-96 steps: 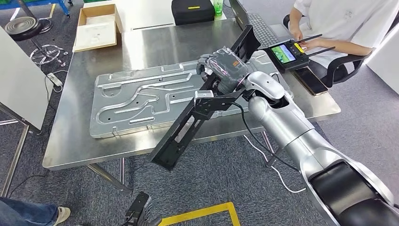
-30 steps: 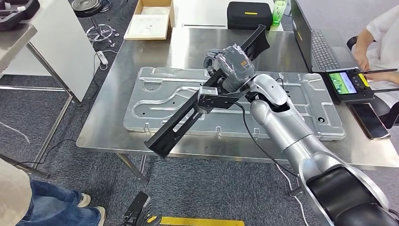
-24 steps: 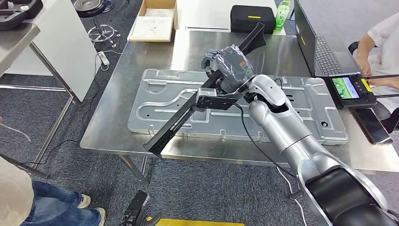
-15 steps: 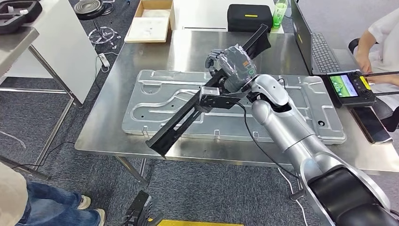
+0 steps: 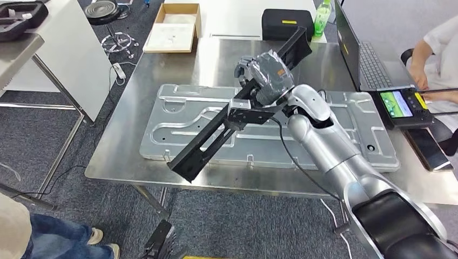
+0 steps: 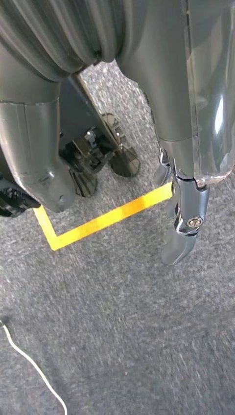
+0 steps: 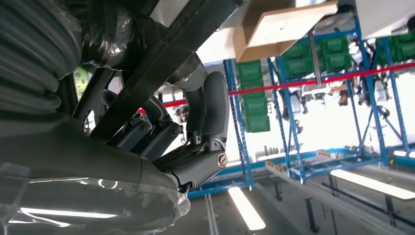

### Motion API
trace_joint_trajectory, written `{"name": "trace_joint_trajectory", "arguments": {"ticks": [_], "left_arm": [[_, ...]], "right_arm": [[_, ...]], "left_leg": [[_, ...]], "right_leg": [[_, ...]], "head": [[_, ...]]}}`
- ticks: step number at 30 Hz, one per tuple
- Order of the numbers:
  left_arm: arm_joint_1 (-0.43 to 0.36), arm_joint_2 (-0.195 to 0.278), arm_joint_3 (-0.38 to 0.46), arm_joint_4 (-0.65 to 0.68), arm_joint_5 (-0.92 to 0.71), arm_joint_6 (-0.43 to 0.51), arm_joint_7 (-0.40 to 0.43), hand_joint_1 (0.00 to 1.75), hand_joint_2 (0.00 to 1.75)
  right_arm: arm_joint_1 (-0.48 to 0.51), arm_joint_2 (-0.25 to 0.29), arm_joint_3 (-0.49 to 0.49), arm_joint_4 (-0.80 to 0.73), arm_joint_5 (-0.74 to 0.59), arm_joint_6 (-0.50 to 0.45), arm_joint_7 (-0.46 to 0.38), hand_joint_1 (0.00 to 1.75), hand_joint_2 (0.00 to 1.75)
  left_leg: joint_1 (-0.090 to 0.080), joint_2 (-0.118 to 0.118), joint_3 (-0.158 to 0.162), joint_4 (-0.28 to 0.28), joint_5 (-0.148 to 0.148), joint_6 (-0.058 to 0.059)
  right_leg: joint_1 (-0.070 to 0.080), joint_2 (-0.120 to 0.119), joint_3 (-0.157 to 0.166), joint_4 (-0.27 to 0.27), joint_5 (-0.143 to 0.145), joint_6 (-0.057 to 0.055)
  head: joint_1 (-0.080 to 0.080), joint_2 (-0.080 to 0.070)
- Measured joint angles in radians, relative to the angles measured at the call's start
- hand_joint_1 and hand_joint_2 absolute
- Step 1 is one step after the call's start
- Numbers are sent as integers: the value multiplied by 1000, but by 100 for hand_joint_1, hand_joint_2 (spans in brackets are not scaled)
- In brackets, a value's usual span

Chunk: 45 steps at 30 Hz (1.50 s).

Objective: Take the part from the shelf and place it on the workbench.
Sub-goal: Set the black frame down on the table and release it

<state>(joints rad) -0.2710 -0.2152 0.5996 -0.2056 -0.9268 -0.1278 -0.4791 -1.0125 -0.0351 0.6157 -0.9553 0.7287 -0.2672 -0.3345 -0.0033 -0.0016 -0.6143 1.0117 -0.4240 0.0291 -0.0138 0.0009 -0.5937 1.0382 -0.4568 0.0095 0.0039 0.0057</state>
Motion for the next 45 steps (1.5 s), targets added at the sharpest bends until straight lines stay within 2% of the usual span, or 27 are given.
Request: {"name": "trace_joint_trajectory", "arguments": {"ticks": [2, 3, 6, 7, 8, 9, 11, 13, 16, 18, 19, 21, 22, 23, 24, 26, 27, 29, 32, 34, 36, 37, 38, 39, 42, 43, 45], "left_arm": [[1, -1, 0, 0, 0, 1, 0, 0, 175], [1, -2, 0, 0, 0, 1, 0, 0, 175], [-2, -2, 0, 0, 6, 6, 1, 0, 175], [-1, -2, 0, 0, 8, 9, 2, 0, 175], [1, -2, 0, 0, 9, 12, 2, 0, 175], [2, -3, 0, 0, 9, 14, 3, 0, 175], [3, -5, 0, 0, 7, 11, 2, 0, 175], [1, -6, 0, 0, 6, 3, -1, 0, 175], [1, -6, 0, 0, 6, -5, -4, 0, 175], [0, -6, 0, 0, 6, -6, -5, 0, 175], [-1, -6, -1, 0, 6, -6, -6, 0, 175], [-2, -6, -2, 0, 4, -6, -7, 0, 175], [0, -6, -2, 0, 2, -6, -8, 0, 175], [1, -6, -3, 0, 2, -5, -8, 0, 175], [2, -6, -4, 0, 3, -3, -7, 0, 175], [1, -5, -5, 0, 9, 4, -1, 0, 175], [-1, -5, -5, 0, 12, 8, 3, 0, 175], [-2, -5, -5, 0, 17, 14, 9, 0, 175], [-2, -6, -5, 0, 23, 18, 15, 0, 175], [-4, -6, -5, 0, 25, 20, 17, 0, 175], [-5, -6, -4, 0, 26, 20, 19, 0, 175], [-5, -6, -4, 0, 26, 20, 19, 0, 175], [-5, -6, -4, 0, 26, 20, 20, 0, 175], [-4, -6, -4, 0, 26, 20, 20, 0, 175], [-4, -8, -4, 0, 26, 20, 20, 0, 175], [-5, -8, -4, 0, 26, 21, 20, 0, 175], [-6, -8, -4, 0, 26, 22, 19, 0, 175]], "right_arm": [[0, 0, 0, 0, 1, -1, 0, 175, 175], [-3, 0, 0, 0, 1, -1, 0, 175, 175], [-4, -1, -1, 0, 1, -3, 0, 175, 175], [0, -1, -2, 0, 2, -3, 0, 175, 175], [4, -2, -2, 1, 4, -3, 0, 175, 175], [6, -2, -2, 1, 5, -3, 0, 175, 175], [7, -3, -3, 2, 7, -3, 0, 175, 175], [6, -3, -5, 4, 7, -3, 0, 175, 175], [9, -4, -6, 5, 8, -3, 0, 175, 175], [5, -5, -6, 5, 9, -4, 0, 175, 175], [2, -4, -6, 5, 9, -4, 0, 175, 175], [1, -3, -6, 5, 9, -4, -1, 175, 175], [3, -3, -6, 6, 9, -3, -1, 175, 175], [4, -3, -6, 7, 9, -3, -1, 175, 175], [5, -3, -6, 7, 9, -3, -1, 175, 175], [3, -3, -6, 8, 9, -4, -1, 175, 175], [2, -3, -6, 8, 9, -4, -1, 175, 175], [2, -3, -6, 8, 9, -4, -1, 175, 175], [3, -3, -7, 8, 10, -6, -1, 175, 175], [0, -3, -9, 8, 11, -7, 0, 175, 175], [2, -3, -12, 8, 11, -7, 0, 175, 175], [5, -3, -12, 8, 11, -7, 0, 175, 175], [9, -3, -12, 9, 11, -7, 0, 175, 175], [12, -3, -12, 9, 11, -7, 0, 175, 175], [9, -3, -15, 8, 11, -7, 0, 175, 175], [8, -3, -16, 8, 11, -7, 0, 175, 175], [8, -3, -17, 8, 11, -7, 0, 175, 175]], "left_leg": [[4, -2, 18, -14, 2, 7], [7, -2, 27, -19, 3, 11], [6, -2, 40, -22, -3, 19], [6, -3, 44, -21, -7, 20], [6, -4, 48, -19, -13, 19], [6, -6, 54, -17, -20, 17], [6, -9, 67, -10, -37, 11], [4, -9, 67, -2, -50, 2], [4, -7, 65, 9, -61, -14], [6, -6, 50, 49, -82, -23], [9, -5, 25, 97, -104, -29], [13, -4, -50, 225, -150, -36], [14, -4, -83, 269, -159, -39], [14, -4, -100, 280, -150, -39], [14, -4, -98, 253, -123, -37], [12, -4, -53, 122, -41, -25], [8, -3, -30, 63, -18, -19], [1, -4, -7, 5, -4, -9], [4, -4, 4, -11, 12, 4], [9, -2, 11, -25, 24, 10], [8, -1, 10, -25, 25, 14], [7, -1, 10, -24, 25, 14], [7, -1, 9, -23, 24, 14], [8, -2, 9, -20, 22, 14], [6, -6, 6, -4, 12, 4], [4, -7, 3, 2, 8, -1], [2, -7, -2, 8, 4, -10]], "right_leg": [[-1, -1, -3, 20, -6, 8], [-2, -1, -17, 49, -23, 10], [-2, 0, -119, 212, -98, 21], [-2, 0, -150, 249, -104, 23], [-3, 0, -165, 252, -87, 23], [-4, -1, -160, 216, -50, 22], [-4, -1, -120, 89, 40, 17], [2, 0, -95, 8, 72, 4], [5, 2, -89, -2, 71, -17], [2, 2, -78, -6, 68, -28], [0, 2, -74, -8, 66, -32], [1, 2, -71, -8, 60, -38], [1, 2, -69, -8, 58, -39], [1, 2, -66, -7, 55, -39], [2, 3, -63, -6, 53, -38], [2, 3, -56, -6, 49, -35], [3, 4, -53, -6, 48, -32], [2, 4, -52, -7, 47, -22], [3, 4, -51, -3, 40, -2], [3, 3, -76, 55, -2, 5], [1, 2, -134, 184, -69, 10], [0, 2, -161, 240, -89, 13], [-1, 2, -174, 267, -92, 15], [-3, 2, -167, 253, -74, 17], [-6, 0, -73, 66, 13, 14], [-5, 1, -52, 23, 26, 10], [0, 3, -45, 5, 27, 0]], "head": [[1, 0], [1, 0], [2, 0], [2, 0], [2, 0], [2, 0], [2, 0], [2, 0], [2, 0], [2, 0], [1, 0], [1, 0], [1, 0], [1, 0], [1, 0], [1, 0], [1, 0], [1, 0], [1, 0], [2, 0], [2, 0], [2, 0], [2, 0], [2, 0], [2, 0], [2, 0], [1, 0]]}}
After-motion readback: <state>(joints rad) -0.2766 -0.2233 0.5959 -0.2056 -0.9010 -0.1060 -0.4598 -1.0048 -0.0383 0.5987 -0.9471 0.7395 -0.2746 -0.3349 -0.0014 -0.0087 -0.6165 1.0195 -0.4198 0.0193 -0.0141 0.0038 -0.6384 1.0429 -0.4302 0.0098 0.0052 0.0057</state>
